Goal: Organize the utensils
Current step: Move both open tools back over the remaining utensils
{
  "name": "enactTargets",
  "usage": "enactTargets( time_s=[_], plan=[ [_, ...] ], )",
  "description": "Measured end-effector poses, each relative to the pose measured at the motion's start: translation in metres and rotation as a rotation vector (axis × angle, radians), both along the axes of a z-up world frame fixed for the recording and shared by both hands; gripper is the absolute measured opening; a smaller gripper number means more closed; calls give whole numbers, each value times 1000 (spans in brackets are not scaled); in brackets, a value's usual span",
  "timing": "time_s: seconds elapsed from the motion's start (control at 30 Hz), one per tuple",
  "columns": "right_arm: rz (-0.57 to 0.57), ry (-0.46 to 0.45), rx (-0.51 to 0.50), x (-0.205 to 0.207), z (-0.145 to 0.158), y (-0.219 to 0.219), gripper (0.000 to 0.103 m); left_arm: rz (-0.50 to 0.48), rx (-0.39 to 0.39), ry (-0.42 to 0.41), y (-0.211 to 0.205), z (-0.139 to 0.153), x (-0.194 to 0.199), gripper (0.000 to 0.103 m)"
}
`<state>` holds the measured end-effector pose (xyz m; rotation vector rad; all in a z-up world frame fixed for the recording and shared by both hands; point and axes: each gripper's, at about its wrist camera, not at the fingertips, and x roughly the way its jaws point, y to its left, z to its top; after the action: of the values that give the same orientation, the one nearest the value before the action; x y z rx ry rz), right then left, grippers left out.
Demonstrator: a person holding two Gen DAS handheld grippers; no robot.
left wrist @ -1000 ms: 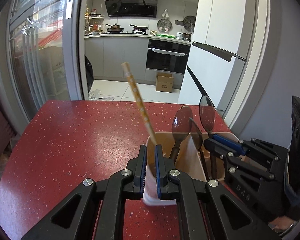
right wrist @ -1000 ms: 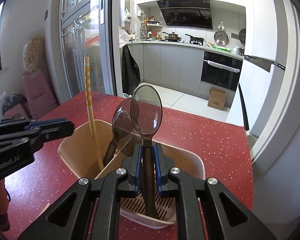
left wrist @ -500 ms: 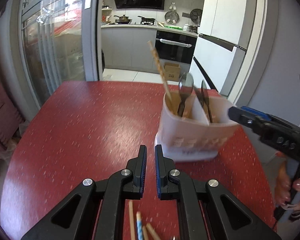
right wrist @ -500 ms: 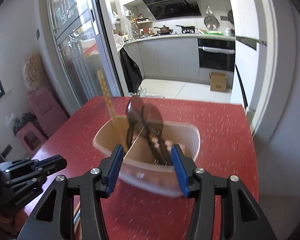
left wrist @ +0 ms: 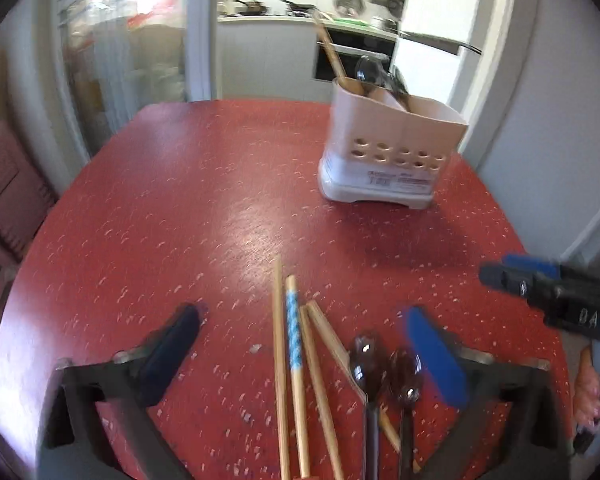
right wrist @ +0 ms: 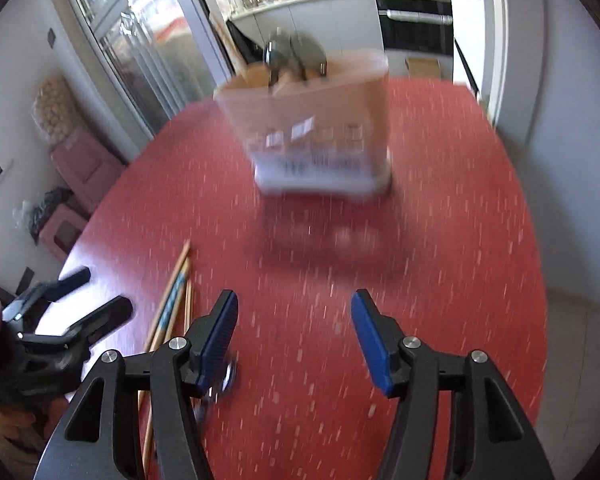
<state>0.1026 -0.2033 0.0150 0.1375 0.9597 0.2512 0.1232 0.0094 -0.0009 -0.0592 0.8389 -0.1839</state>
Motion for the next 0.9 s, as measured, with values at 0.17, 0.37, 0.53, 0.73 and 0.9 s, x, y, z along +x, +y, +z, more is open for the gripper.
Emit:
enactTargets(
  time_s=[0.17,0.37,0.53,0.73,0.9],
  plan=[
    [-4,79,0,-29,-25,7,63,31,28,22,9,-17,-18,103],
    [20,151,21,-52,-44,21,63,91,88,104,28,-47,-24,103],
    [17,218,132,-55,-53,25,63,120,66,147,45,-59,-23,103],
    [25,249,166,-46,-58,35,63,116,92,176,47,-69,-20,103],
    [25,277,184,-40,-62,47,53,103,88,198,45,-76,-12,103]
  ],
)
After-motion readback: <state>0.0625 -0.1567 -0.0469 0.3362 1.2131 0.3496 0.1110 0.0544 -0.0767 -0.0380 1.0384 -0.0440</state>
